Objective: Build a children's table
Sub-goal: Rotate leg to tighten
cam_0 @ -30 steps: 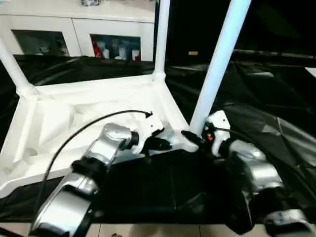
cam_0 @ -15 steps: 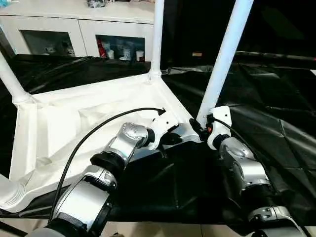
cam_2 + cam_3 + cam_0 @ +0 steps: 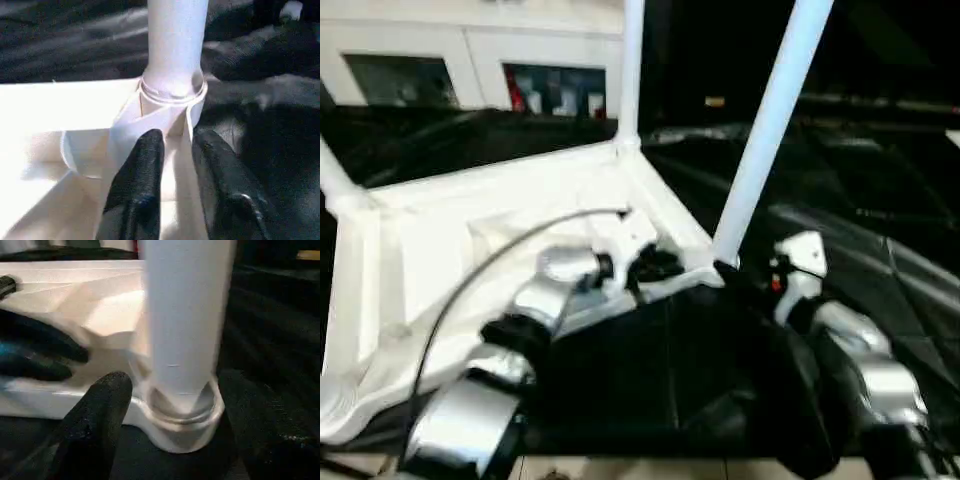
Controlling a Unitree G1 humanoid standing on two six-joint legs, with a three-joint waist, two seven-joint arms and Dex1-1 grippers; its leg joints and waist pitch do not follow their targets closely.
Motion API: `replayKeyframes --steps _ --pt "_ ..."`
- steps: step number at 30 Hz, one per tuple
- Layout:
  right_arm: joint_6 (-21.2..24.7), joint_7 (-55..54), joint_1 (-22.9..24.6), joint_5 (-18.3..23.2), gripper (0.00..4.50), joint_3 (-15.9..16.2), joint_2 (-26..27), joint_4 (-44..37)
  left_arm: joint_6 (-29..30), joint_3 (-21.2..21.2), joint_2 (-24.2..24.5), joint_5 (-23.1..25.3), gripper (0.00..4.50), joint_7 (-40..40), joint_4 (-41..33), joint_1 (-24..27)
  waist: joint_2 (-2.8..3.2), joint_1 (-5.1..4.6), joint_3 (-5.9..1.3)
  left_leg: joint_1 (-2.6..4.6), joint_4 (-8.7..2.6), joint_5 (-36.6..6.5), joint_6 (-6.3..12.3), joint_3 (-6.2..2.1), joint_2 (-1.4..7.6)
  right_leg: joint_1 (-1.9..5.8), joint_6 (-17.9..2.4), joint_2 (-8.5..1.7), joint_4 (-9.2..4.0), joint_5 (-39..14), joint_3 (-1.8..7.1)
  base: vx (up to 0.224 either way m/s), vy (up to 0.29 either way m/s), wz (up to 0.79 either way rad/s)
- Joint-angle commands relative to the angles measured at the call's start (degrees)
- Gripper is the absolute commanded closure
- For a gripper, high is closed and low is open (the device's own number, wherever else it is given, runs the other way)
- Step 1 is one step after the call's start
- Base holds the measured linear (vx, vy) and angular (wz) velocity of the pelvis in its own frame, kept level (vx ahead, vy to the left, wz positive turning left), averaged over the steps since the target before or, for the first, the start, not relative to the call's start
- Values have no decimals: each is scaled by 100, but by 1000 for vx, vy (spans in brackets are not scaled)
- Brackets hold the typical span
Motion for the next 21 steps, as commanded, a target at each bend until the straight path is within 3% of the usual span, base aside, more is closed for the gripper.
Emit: replayKeyframes --steps 1,3,4,5,7,8,9,11,12,13,14,16,17,18,21 --pt "215 505 247 370 137 75 -201 -611 549 75 416 -232 293 -476 -909 345 -11 26 -383 69 -345 -575 569 -96 235 324 -1589 -291 -240 484 192 0 0 0" --pt "417 807 468 617 137 205 -306 -996 1035 43 858 -371 275 -832 -1774 764 10 17 -366 93 -357 -619 639 -87 250 320 -1644 -281 -233 509 190 0 0 0" --pt "494 909 548 688 137 310 -319 -1135 1294 13 1114 -460 270 -1008 -2256 1014 30 -1 -358 86 -386 -723 581 -101 276 322 -1622 -294 -237 310 190 0 0 0" --pt "584 958 619 737 154 397 -312 -1260 1566 -8 1359 -575 261 -1161 -2757 1267 13 -26 -340 85 -391 -793 569 -80 255 296 -1601 -267 -266 155 192 0 0 0" --pt "618 957 633 739 171 452 -276 -1281 1745 -4 1512 -659 243 -1244 -3082 1425 53 -29 -316 120 -427 -1066 373 -84 277 257 -1567 -270 -301 -395 193 0 0 0" --pt "604 870 573 662 171 528 -143 -1176 2067 45 1724 -826 243 -1312 -3581 1645 66 -31 -293 152 -445 -1301 220 -72 265 215 -1476 -247 -356 -814 198 0 0 0" --pt "590 831 544 624 180 552 -92 -1125 2177 65 1787 -886 231 -1325 -3738 1711 38 -4 -278 155 -483 -1453 83 -86 288 211 -1437 -275 -360 -1099 210 0 0 0" --pt "338 384 267 192 204 651 248 -604 2681 121 2111 -1081 214 -1369 -4417 2012 43 -15 -242 149 -529 -1725 -105 -96 269 177 -1273 -273 -399 -1634 213 0 0 0" --pt "164 129 105 -26 209 666 418 -300 2855 132 2242 -1118 214 -1371 -4657 2146 -4 -17 -233 168 -534 -1849 -199 -97 253 159 -1146 -269 -446 -1919 213 0 0 0" --pt "45 -84 -43 -161 209 644 568 -43 2987 155 2334 -1084 214 -1353 -4832 2261 14 -5 -250 188 -518 -1835 -263 -109 260 141 -1129 -291 -417 -1929 220 0 0 0" --pt "11 -170 -110 -199 223 633 634 62 3024 167 2378 -1035 196 -1332 -4914 2327 19 -26 -236 159 -541 -1791 -299 -117 244 150 -1042 -284 -427 -1973 229 0 0 0" --pt "-48 -373 -325 -247 248 633 818 356 3236 247 2526 -942 177 -1244 -5201 2551 -15 7 -260 200 -521 -1621 -290 -89 241 135 -964 -258 -412 -1711 243 0 0 0" --pt "-50 -388 -344 -246 248 635 831 379 3263 254 2547 -936 177 -1234 -5236 2574 1 2 -265 186 -521 -1563 -293 -100 237 143 -992 -256 -380 -1577 243 0 0 0" --pt "-78 -663 -676 -190 258 625 1069 785 3723 373 2906 -854 173 -1100 -5783 2981 -63 -7 -275 139 -535 -1445 -269 -110 236 188 -995 -253 -347 -1425 230 0 0 0" --pt "-243 -1029 -1085 -158 283 488 1345 1364 4239 457 3382 -831 153 -980 -6360 3442 -39 -80 -280 117 -523 -1298 -275 -122 222 190 -1082 -254 -286 -1166 231 0 0 0"
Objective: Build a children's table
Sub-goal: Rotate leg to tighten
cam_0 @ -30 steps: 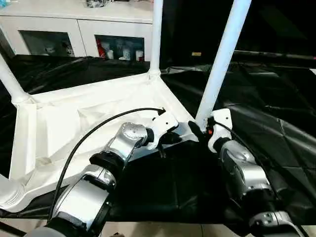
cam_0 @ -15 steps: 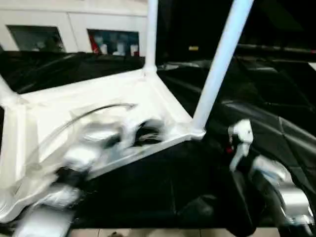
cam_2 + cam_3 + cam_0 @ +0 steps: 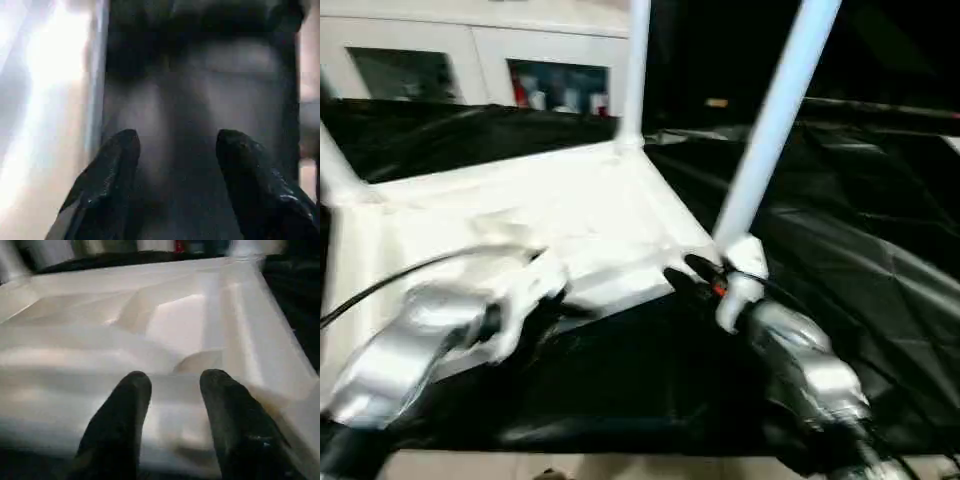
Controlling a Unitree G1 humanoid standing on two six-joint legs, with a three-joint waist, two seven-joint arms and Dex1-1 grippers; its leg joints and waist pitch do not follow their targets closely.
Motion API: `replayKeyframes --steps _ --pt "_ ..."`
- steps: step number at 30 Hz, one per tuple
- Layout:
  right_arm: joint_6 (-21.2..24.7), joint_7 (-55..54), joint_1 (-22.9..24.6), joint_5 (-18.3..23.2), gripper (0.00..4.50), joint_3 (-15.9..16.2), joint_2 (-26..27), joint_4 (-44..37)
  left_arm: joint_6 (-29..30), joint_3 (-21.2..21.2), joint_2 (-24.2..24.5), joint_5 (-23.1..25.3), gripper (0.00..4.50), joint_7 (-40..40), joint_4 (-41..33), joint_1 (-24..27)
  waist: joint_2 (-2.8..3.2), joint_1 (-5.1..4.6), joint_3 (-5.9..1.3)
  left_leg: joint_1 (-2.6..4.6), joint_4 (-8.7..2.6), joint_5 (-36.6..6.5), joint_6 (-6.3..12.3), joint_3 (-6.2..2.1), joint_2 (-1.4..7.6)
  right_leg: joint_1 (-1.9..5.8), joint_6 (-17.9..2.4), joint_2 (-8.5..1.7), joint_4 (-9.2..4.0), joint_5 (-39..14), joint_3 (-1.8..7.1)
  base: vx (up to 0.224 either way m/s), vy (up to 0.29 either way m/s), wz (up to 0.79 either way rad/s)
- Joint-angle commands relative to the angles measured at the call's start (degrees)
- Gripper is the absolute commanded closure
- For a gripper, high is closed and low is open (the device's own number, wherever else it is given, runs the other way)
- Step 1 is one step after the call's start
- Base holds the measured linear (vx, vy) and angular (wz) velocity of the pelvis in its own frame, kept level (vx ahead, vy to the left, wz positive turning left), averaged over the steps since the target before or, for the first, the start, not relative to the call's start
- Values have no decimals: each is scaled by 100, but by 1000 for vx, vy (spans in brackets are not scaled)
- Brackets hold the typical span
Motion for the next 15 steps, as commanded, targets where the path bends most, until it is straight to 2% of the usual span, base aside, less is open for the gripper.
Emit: replayKeyframes --steps 1,3,5,6,7,8,9,10,13,15 --pt "-166 -304 -195 29 293 -180 74 330 331 118 166 97 141 114 -414 131 99 -1 -324 106 -459 -1274 -172 -84 196 176 -1080 -239 -351 -1029 220 0 0 0" --pt "-431 -649 -592 107 314 -539 343 971 587 177 383 165 124 308 -681 407 64 -3 -323 105 -434 -1092 -133 -68 184 190 -1157 -227 -309 -694 228 0 0 0" --pt "-526 -817 -787 220 326 -729 468 1276 686 253 407 201 115 411 -779 531 74 2 -333 116 -420 -1024 -133 -58 187 192 -1166 -234 -287 -601 229 0 0 0" --pt "-566 -867 -863 267 334 -792 507 1393 723 283 410 217 105 460 -814 573 75 -5 -327 96 -429 -979 -135 -70 180 214 -1155 -221 -285 -568 223 0 0 0" --pt "-566 -867 -863 267 340 -792 507 1393 723 283 410 217 95 460 -814 573 93 6 -335 127 -415 -943 -151 -54 174 197 -1146 -206 -279 -460 221 0 0 0" --pt "-620 -943 -944 295 348 -848 542 1518 759 309 439 249 88 500 -877 643 25 14 -332 125 -415 -946 -147 -46 173 202 -1122 -195 -282 -422 212 0 0 0" --pt "-877 -1209 -1216 371 358 -1028 618 1948 843 418 444 326 82 754 -1004 777 51 23 -337 114 -422 -1013 -172 -60 177 217 -1095 -219 -269 -500 216 0 0 0" --pt "-1024 -1395 -1370 466 368 -1195 666 2187 841 483 444 374 74 932 -1050 844 -12 5 -322 98 -434 -1181 -198 -69 185 210 -1091 -242 -283 -755 222 0 0 0" --pt "-1188 -1644 -1510 549 385 -1382 684 2386 706 563 406 484 51 1144 -995 877 -2 24 -305 144 -437 -1476 -297 -66 182 160 -919 -222 -333 -1125 221 0 0 0" --pt "-1368 -1823 -1657 635 411 -1615 681 2601 638 671 346 502 41 1304 -985 874 -49 42 -315 139 -439 -1533 -328 -71 182 160 -837 -214 -332 -1178 216 0 0 0"
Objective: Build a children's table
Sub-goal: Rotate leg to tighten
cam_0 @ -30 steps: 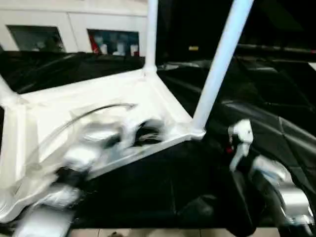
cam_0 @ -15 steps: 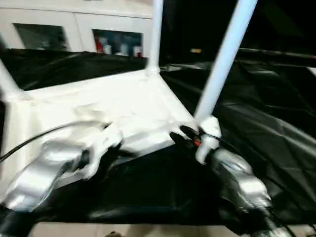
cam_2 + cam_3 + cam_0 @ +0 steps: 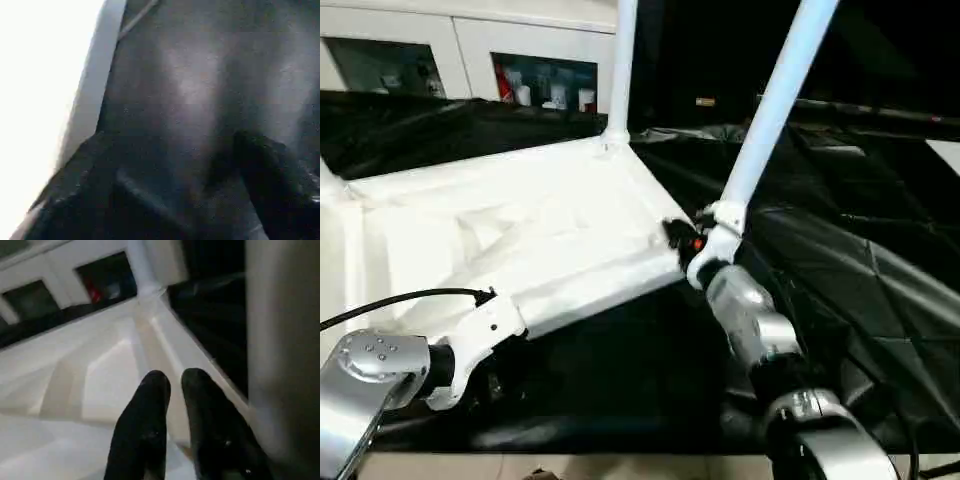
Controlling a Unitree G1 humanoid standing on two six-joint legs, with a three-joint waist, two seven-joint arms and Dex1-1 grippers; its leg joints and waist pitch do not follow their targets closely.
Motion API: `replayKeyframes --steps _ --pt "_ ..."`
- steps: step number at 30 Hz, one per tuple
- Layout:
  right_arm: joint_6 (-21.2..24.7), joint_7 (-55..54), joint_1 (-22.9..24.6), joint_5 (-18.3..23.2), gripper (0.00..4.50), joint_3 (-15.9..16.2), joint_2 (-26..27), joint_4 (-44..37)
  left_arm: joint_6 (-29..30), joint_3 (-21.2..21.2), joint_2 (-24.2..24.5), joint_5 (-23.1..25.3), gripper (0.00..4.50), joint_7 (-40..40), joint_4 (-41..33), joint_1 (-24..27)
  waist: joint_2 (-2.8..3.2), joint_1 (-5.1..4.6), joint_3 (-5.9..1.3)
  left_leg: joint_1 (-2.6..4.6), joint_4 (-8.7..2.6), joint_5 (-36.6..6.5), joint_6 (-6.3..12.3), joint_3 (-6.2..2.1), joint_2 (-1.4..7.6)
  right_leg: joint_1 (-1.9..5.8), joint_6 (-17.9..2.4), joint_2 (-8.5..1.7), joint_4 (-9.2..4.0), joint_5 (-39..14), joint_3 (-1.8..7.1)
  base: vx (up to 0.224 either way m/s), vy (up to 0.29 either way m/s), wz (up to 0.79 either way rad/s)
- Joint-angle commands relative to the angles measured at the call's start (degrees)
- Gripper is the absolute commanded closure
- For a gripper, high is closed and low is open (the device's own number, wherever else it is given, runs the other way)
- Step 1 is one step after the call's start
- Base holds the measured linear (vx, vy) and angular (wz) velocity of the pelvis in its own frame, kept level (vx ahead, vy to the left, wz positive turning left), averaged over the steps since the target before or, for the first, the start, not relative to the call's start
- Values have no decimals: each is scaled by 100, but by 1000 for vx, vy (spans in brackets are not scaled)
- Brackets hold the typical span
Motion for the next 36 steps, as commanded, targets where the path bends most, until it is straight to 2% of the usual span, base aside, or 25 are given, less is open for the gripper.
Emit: replayKeyframes --steps 1,2,4,5,8,9,12,15,17,19,20,21,23,24,25,26,27,28,30,32,35,36 --pt "-353 -388 -171 139 420 -437 -150 324 -145 301 -98 123 32 306 -13 -78 163 -6 -303 137 -439 -1560 -310 -71 164 151 -814 -229 -356 -1187 221 0 0 0" --pt "-474 -503 -243 141 432 -537 -202 447 -206 357 -143 118 11 374 -6 -92 158 17 -306 148 -434 -1609 -338 -67 166 138 -803 -232 -364 -1227 221 0 0 0" --pt "-612 -673 -321 132 442 -651 -319 596 -255 418 -202 90 7 429 12 -129 159 83 -308 185 -416 -1640 -347 -45 156 102 -784 -211 -366 -1197 222 0 0 0" --pt "-753 -742 -406 149 447 -734 -461 784 -285 457 -253 4 5 463 -2 -152 175 96 -310 181 -420 -1638 -353 -50 156 105 -774 -208 -356 -1181 218 0 0 0" --pt "-919 -813 -543 205 450 -902 -669 1072 -367 485 -284 -95 2 512 -39 -157 164 146 -325 161 -407 -1621 -366 -53 150 124 -757 -205 -340 -1106 208 0 0 0" --pt "-935 -818 -557 206 450 -921 -715 1100 -377 489 -293 -113 2 507 -41 -164 182 158 -326 168 -402 -1619 -367 -49 147 117 -756 -203 -337 -1078 209 0 0 0" --pt "-1029 -845 -668 198 450 -1068 -1142 1331 -431 702 -465 -443 2 448 -134 -213 172 184 -346 140 -371 -1415 -372 -41 132 150 -811 -180 -287 -694 196 0 0 0" --pt "-1102 -825 -732 165 450 -1127 -1336 1468 -461 857 -526 -626 2 385 -198 -116 155 187 -351 104 -352 -1415 -362 -43 118 182 -820 -187 -287 -705 191 0 0 0" --pt "-1175 -785 -804 86 450 -1142 -1614 1645 -540 1191 -548 -958 2 166 -323 291 150 142 -353 66 -348 -1435 -338 -51 119 204 -837 -190 -287 -760 187 0 0 0" --pt "-1198 -768 -828 60 450 -1141 -1695 1707 -587 1295 -544 -1054 2 92 -353 446 134 133 -350 79 -330 -1447 -270 -34 119 185 -842 -183 -311 -838 191 0 0 0" --pt "-1137 -568 -876 50 450 -1130 -1840 1799 -751 1620 -532 -1193 2 -93 -381 1006 166 129 -347 65 -331 -1443 -244 -40 125 193 -848 -187 -309 -849 195 0 0 0" --pt "-1086 -479 -884 26 450 -1091 -1871 1809 -815 1745 -545 -1252 2 -183 -380 1206 157 79 -338 17 -346 -1526 -248 -56 138 220 -839 -184 -321 -971 185 0 0 0" --pt "-1005 -231 -897 -15 450 -1007 -1899 1825 -957 2037 -600 -1420 2 -373 -357 1593 166 31 -325 45 -332 -1660 -207 -43 139 177 -839 -148 -349 -1054 191 0 0 0" --pt "-934 -45 -875 -105 450 -885 -1885 1801 -1009 2202 -598 -1473 2 -471 -324 1794 183 43 -330 84 -312 -1679 -151 -29 143 145 -888 -137 -356 -989 199 0 0 0" --pt "-890 76 -858 -170 450 -799 -1870 1782 -1044 2311 -588 -1500 2 -533 -300 1926 181 25 -310 59 -328 -1731 -139 -35 145 151 -904 -135 -357 -1033 200 0 0 0" --pt "-861 266 -796 -255 450 -658 -1833 1710 -1091 2477 -610 -1563 2 -582 -240 2062 200 13 -292 53 -354 -1922 -156 -56 152 153 -886 -139 -379 -1300 195 0 0 0" --pt "-812 572 -626 -420 450 -376 -1771 1502 -1115 2773 -686 -1727 2 -648 -94 2183 199 -2 -278 76 -353 -2144 -168 -60 157 117 -868 -144 -413 -1562 200 0 0 0" --pt "-812 572 -626 -420 450 -376 -1771 1502 -1115 2773 -686 -1727 2 -648 -94 2183 189 -16 -274 57 -368 -2209 -184 -76 156 136 -834 -154 -429 -1723 203 0 0 0" --pt "-771 813 -418 -555 450 -140 -1717 1255 -1129 3029 -736 -1919 2 -713 85 2222 212 -41 -265 92 -372 -2347 -205 -86 163 102 -851 -144 -440 -1800 207 0 0 0" --pt "-779 822 -20 -679 450 70 -1683 772 -1261 3425 -980 -2249 2 -674 373 2055 231 -39 -259 123 -381 -2419 -241 -88 173 81 -829 -144 -454 -1839 217 0 0 0" --pt "-682 483 512 -767 450 119 -1661 207 -1643 3891 -1317 -2654 2 -425 764 1758 252 16 -260 143 -398 -2365 -286 -86 166 97 -836 -128 -450 -1609 224 0 0 0" --pt "-574 265 683 -825 450 111 -1670 60 -1725 3966 -1383 -2771 2 -394 845 1661 232 37 -266 161 -391 -2344 -295 -76 160 91 -830 -125 -447 -1536 227 0 0 0"
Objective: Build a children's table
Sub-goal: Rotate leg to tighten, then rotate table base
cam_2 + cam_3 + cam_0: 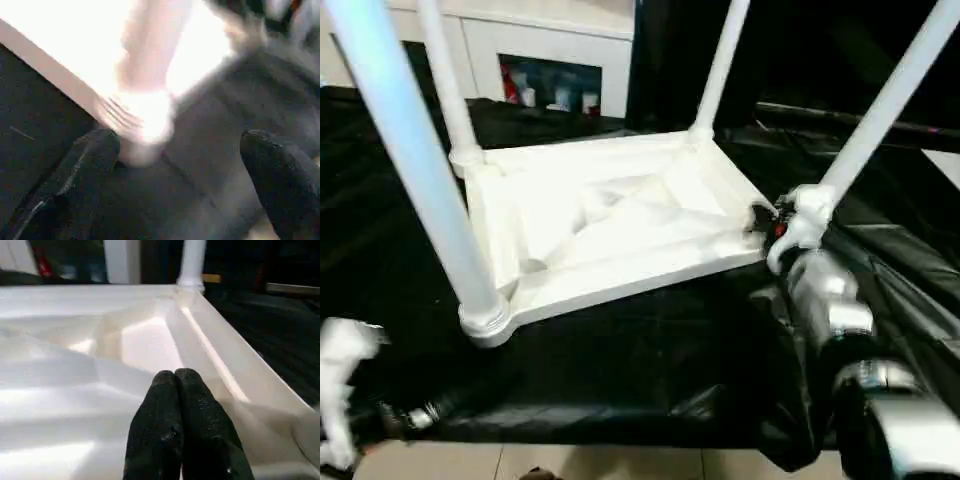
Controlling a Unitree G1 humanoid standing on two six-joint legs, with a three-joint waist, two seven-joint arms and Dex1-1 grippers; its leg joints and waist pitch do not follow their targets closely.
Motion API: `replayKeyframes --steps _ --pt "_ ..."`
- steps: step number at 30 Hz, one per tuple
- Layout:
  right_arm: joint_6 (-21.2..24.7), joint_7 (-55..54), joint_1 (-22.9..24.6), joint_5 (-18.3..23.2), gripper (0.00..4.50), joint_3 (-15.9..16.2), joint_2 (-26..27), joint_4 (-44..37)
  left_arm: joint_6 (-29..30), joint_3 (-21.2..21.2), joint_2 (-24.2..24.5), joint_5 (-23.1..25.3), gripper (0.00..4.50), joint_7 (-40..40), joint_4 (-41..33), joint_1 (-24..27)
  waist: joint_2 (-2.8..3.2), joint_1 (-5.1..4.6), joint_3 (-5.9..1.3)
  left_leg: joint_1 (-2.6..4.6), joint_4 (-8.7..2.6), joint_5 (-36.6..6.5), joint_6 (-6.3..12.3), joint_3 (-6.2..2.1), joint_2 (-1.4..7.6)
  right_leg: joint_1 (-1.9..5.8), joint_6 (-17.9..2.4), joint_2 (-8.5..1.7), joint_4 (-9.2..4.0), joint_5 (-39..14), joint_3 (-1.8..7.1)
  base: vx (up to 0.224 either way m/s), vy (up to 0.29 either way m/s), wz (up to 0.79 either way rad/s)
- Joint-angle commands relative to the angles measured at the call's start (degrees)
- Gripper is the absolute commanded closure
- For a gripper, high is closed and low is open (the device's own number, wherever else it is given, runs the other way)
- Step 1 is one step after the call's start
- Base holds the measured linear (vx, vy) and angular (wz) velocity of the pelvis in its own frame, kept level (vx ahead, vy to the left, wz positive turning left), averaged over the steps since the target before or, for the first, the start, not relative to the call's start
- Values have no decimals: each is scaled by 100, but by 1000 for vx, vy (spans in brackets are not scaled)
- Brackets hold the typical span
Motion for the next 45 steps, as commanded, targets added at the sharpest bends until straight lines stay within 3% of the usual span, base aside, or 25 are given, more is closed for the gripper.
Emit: replayKeyframes --steps 1,2,4,6,7,9,10,11,13,15,18,23,28,30,34,39,40,41,45 --pt "273 -471 240 -153 450 -70 -90 -333 -180 179 -77 -319 2 124 109 -188 195 -40 -295 160 -483 -2352 -296 -77 105 97 -840 -187 -460 -1522 204 0 0 0" --pt "374 -612 345 -208 450 -94 -103 -400 -187 196 -111 -406 2 148 133 -281 169 -41 -292 165 -484 -2369 -303 -72 100 92 -810 -184 -463 -1576 202 0 0 0" --pt "510 -746 489 -264 450 -141 -110 -514 -157 172 -136 -513 2 167 124 -407 176 -50 -295 167 -485 -2441 -332 -82 98 90 -741 -200 -471 -1719 205 0 0 0" --pt "837 -1101 800 -354 450 -209 -100 -780 -7 22 -249 -786 2 269 42 -888 153 -65 -291 148 -487 -2405 -343 -84 95 108 -663 -208 -486 -1840 209 0 0 0" --pt "875 -1142 831 -363 450 -215 -98 -810 6 6 -262 -813 2 278 38 -942 172 -41 -301 197 -478 -2388 -358 -77 98 79 -662 -206 -493 -1823 212 0 0 0" --pt "1033 -1227 862 -399 450 -162 -92 -816 4 -192 -316 -871 2 284 64 -1262 133 -65 -290 128 -489 -2364 -353 -90 81 124 -654 -208 -481 -1848 205 0 0 0" --pt "1108 -1233 855 -421 450 -104 -90 -813 -8 -305 -330 -909 2 277 92 -1400 127 -62 -317 161 -462 -2293 -346 -78 84 96 -645 -221 -468 -1824 208 0 0 0" --pt "1154 -1246 853 -434 450 -76 -87 -829 -19 -355 -329 -930 2 272 109 -1457 124 -73 -305 132 -475 -2265 -347 -88 82 118 -633 -219 -467 -1841 205 0 0 0" --pt "1300 -1194 710 -468 450 30 -43 -687 131 -557 -376 -1187 2 259 111 -1771 124 -108 -318 127 -465 -2215 -365 -87 81 124 -626 -221 -456 -1827 202 0 0 0" --pt "1411 -1086 490 -544 450 135 42 -487 250 -815 -456 -1350 2 225 139 -2144 87 -143 -335 127 -448 -2104 -352 -77 71 121 -692 -217 -448 -1789 197 0 0 0" --pt "1408 -928 323 -594 450 211 107 -323 332 -1070 -442 -1332 2 97 147 -2283 93 -155 -344 98 -440 -1910 -338 -75 81 146 -767 -236 -404 -1533 205 0 0 0" --pt "1283 -614 -133 -691 450 401 216 230 480 -1738 -354 -1249 2 -128 32 -2434 110 -141 -359 127 -412 -1596 -302 -40 90 148 -922 -224 -349 -1036 202 0 0 0" --pt "1202 -279 -471 -807 450 596 359 590 787 -2473 -402 -1458 2 -214 -416 -2552 51 -142 -358 105 -405 -1539 -313 -29 97 178 -944 -240 -340 -1076 208 0 0 0" --pt "1202 -277 -472 -807 450 597 360 591 789 -2478 -404 -1459 2 -214 -418 -2554 59 -139 -353 104 -407 -1584 -334 -35 98 175 -905 -250 -353 -1235 212 0 0 0" --pt "1084 33 -690 -894 450 781 643 814 824 -3306 -817 -1435 2 -248 -532 -3036 81 -145 -357 107 -414 -1681 -404 -48 104 167 -859 -266 -371 -1460 213 0 0 0" --pt "1032 267 -742 -924 450 931 869 842 770 -3813 -1213 -1306 2 -268 -342 -3404 77 -202 -364 67 -414 -1652 -428 -64 96 206 -842 -261 -369 -1393 207 0 0 0" --pt "1013 334 -730 -935 450 958 927 821 687 -3948 -1343 -1203 2 -240 -240 -3494 65 -227 -369 54 -407 -1593 -393 -63 97 214 -874 -267 -368 -1328 213 0 0 0" --pt "1004 387 -716 -935 450 973 970 800 628 -4065 -1453 -1123 2 -229 -141 -3564 101 -225 -373 61 -399 -1576 -404 -66 95 213 -882 -267 -361 -1299 211 0 0 0" --pt "951 566 -671 -941 450 1031 1096 782 171 -4636 -1823 -521 2 -144 400 -3840 79 -256 -382 65 -392 -1563 -346 -67 102 218 -896 -270 -377 -1300 208 0 0 0"
